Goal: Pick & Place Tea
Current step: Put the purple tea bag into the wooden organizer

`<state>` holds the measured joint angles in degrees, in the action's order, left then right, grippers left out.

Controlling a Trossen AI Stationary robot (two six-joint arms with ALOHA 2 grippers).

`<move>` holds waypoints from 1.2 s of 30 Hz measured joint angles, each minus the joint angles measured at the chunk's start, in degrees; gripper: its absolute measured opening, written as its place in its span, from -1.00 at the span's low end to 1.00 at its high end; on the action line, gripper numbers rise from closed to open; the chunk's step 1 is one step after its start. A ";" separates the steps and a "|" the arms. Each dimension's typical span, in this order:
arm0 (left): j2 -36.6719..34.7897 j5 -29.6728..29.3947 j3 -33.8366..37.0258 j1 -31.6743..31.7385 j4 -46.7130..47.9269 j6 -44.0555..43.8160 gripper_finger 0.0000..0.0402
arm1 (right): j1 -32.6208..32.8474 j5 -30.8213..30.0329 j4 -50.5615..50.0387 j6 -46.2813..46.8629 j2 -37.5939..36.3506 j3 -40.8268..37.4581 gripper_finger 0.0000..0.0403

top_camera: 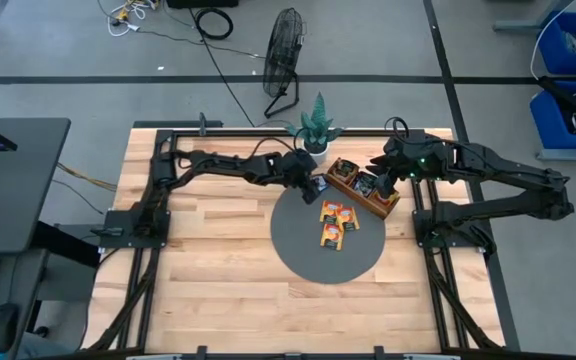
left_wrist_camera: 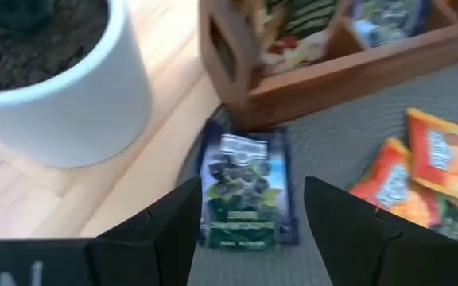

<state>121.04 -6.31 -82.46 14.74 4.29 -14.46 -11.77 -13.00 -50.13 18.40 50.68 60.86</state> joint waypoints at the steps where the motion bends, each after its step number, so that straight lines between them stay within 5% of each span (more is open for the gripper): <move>1: 0.41 -0.06 0.00 0.00 -0.20 -0.20 0.12 | 0.00 0.00 0.00 -0.06 0.00 0.00 -0.39; 14: 5.46 0.02 -4.65 0.63 1.24 -3.97 0.12 | 0.00 0.21 0.49 -0.49 0.00 0.00 -0.39; 25: 9.35 -5.94 -10.60 -0.27 8.00 -3.15 0.12 | 0.00 0.82 0.83 0.03 -0.02 0.00 -0.39; 36: 9.35 -0.54 -10.64 -0.26 10.29 -4.74 0.12 | 0.00 2.04 0.84 0.14 0.00 0.00 -0.39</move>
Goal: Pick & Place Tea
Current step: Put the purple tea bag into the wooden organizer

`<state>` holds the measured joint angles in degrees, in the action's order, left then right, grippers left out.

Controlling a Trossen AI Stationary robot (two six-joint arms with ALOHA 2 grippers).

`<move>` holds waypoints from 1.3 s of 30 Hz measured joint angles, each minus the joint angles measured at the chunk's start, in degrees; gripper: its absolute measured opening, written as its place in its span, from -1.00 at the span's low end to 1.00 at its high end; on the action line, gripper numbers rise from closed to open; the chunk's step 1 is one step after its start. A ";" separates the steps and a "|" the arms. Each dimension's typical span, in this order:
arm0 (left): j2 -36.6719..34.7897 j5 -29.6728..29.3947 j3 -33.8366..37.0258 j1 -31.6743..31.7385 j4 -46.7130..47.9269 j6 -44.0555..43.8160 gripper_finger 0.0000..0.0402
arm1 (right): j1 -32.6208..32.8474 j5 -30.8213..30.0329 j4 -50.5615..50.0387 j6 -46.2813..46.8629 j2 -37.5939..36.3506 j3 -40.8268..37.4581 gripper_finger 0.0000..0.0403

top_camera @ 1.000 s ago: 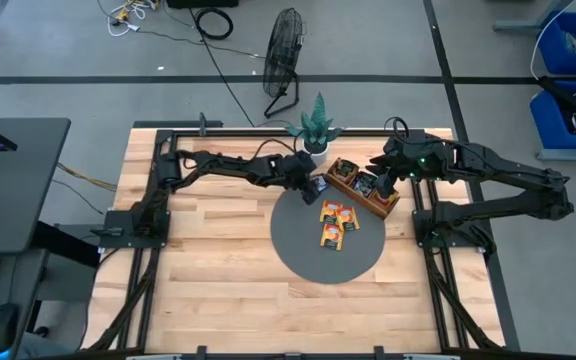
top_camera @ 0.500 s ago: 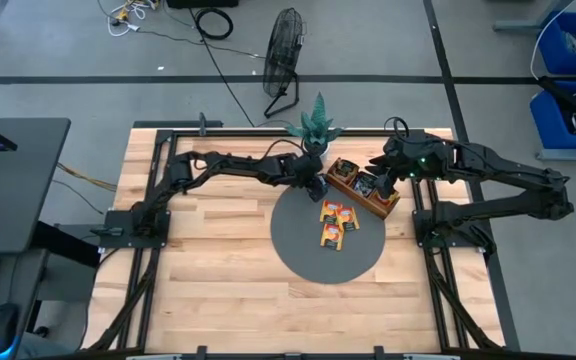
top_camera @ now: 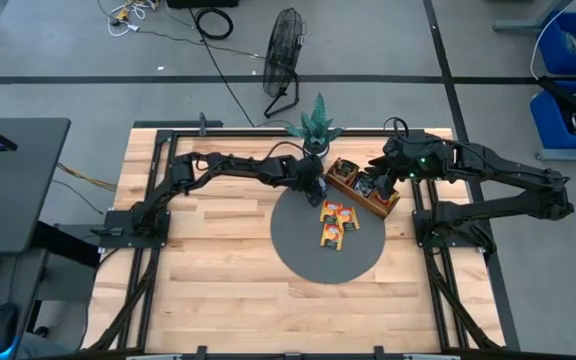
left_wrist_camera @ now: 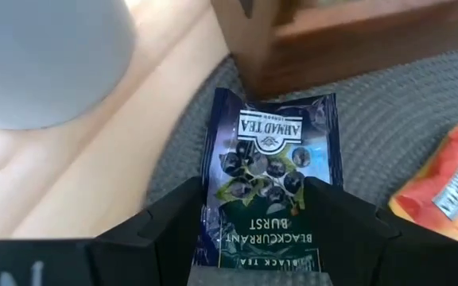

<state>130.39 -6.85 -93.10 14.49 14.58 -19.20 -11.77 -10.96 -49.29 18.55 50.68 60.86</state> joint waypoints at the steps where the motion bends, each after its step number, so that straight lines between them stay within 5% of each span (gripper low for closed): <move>1: 0.00 0.42 0.00 -0.09 0.03 -0.06 0.12 | 0.00 0.00 0.00 0.00 0.00 0.00 -0.39; 15: 0.49 2.29 -0.24 -0.77 5.00 0.41 -0.13 | 0.00 -0.04 0.01 0.00 0.00 0.00 -0.39; 28: 0.29 3.33 -0.02 -0.90 5.23 3.28 -0.93 | 0.00 -0.12 0.03 0.00 0.00 0.00 -0.39; 39: -6.41 4.39 0.28 -1.27 9.60 10.15 -0.98 | 0.00 -0.14 0.03 -0.05 0.00 0.00 -0.39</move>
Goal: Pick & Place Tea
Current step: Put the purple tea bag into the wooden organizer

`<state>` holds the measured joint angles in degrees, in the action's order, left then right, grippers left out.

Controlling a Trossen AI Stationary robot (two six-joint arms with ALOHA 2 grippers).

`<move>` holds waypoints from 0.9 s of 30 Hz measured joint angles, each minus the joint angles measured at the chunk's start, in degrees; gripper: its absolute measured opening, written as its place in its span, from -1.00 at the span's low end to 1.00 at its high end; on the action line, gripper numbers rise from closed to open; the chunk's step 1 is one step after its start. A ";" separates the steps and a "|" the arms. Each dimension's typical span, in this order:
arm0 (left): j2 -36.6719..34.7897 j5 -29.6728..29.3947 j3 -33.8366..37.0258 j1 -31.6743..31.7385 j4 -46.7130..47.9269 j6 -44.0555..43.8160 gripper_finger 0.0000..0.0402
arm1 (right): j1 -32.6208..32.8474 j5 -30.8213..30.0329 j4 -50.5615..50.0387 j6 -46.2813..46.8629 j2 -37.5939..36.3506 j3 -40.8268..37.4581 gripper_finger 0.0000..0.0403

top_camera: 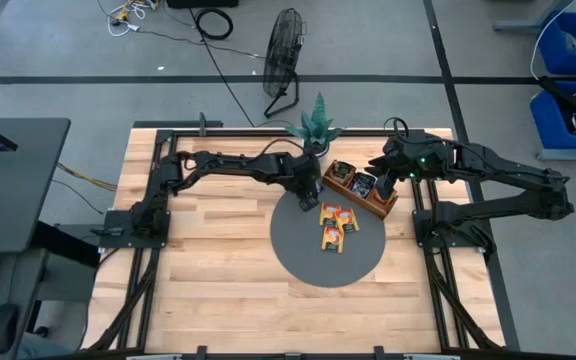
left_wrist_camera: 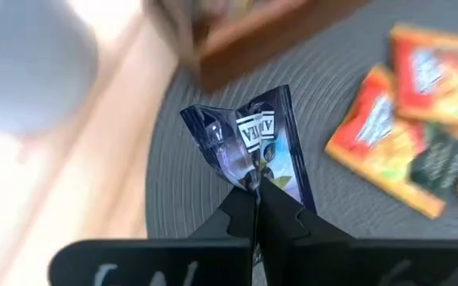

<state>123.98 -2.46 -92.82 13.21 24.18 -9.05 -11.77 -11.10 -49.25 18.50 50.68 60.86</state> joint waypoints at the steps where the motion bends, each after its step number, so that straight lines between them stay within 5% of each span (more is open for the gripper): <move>1: -0.83 0.09 -0.04 -0.06 0.15 0.56 -0.98 | -0.02 -0.02 0.00 -0.13 0.00 0.00 -0.39; 8: -8.82 -1.02 -0.05 -1.28 0.92 0.46 -0.98 | -0.01 -0.02 0.41 -0.52 0.00 0.00 -0.39; 15: -18.21 -13.23 -0.09 -1.75 -8.38 -3.71 -0.98 | 0.05 -0.02 9.11 0.51 0.00 0.00 -0.39; 21: -23.93 -20.00 -0.20 -1.77 -22.87 -5.34 -0.98 | 0.95 -4.58 26.32 2.10 0.04 -2.75 -0.39; 27: -25.94 -19.53 -0.20 -2.17 -33.55 -7.76 -0.99 | 2.55 -7.35 49.16 -1.15 1.20 -8.13 -0.39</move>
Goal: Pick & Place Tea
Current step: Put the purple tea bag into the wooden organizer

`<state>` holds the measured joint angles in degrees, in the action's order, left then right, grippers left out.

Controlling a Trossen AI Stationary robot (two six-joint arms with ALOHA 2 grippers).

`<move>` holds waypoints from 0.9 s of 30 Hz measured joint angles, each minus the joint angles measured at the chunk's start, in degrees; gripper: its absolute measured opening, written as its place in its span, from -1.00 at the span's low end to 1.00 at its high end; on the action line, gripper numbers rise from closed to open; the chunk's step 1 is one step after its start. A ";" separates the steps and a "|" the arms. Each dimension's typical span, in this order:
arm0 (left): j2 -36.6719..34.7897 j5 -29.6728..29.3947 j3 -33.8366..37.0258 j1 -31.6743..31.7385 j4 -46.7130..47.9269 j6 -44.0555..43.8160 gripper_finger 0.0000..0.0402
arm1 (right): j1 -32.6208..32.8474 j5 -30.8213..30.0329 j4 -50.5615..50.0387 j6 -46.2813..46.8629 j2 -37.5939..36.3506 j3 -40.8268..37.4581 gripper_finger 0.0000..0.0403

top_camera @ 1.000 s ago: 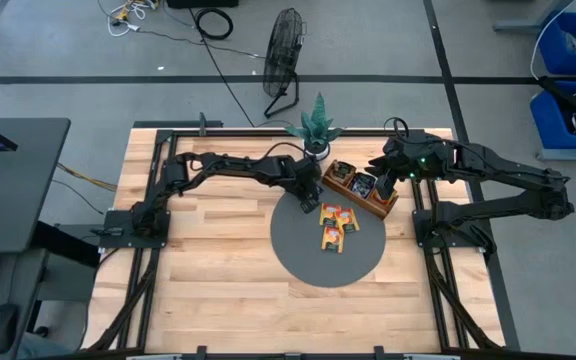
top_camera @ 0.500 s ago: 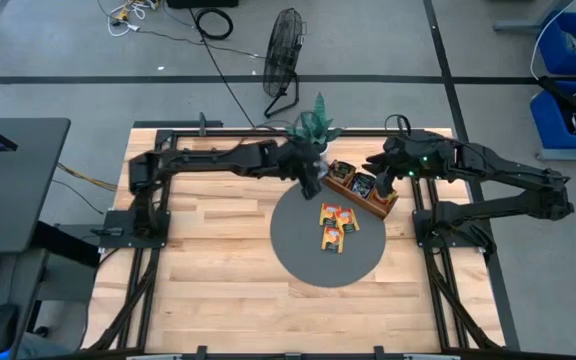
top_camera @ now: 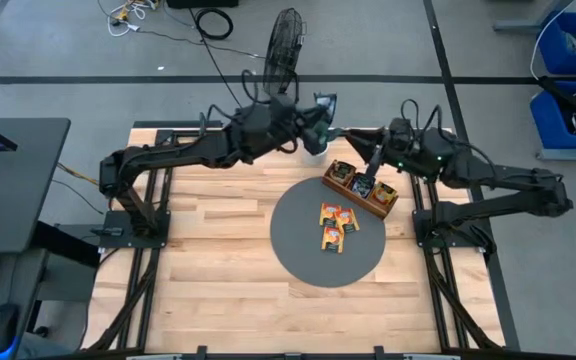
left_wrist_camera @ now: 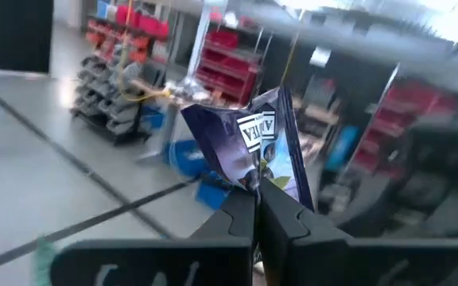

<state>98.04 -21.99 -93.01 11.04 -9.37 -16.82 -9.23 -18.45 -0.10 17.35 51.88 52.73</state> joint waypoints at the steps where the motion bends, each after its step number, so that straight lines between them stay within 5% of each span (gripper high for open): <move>1: 0.00 0.18 0.00 -0.10 -0.97 -0.70 -0.98 | 0.15 0.00 2.46 0.95 0.58 -0.57 -0.39; 6: 0.03 0.41 0.00 -1.32 -3.20 -3.10 -0.99 | 0.19 0.03 4.03 10.03 3.92 -1.23 -0.39; 14: 0.09 0.42 0.00 -3.00 -4.48 -3.21 -0.99 | 2.29 0.02 18.86 -1.78 9.40 -1.23 -0.35; 27: 0.09 0.82 0.00 -3.23 -5.55 -1.84 -0.98 | 2.46 -4.19 26.61 -1.16 11.52 -1.23 -0.17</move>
<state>98.13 -21.17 -93.01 7.81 -14.92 -18.66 -6.77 -22.63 26.51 16.19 63.40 51.51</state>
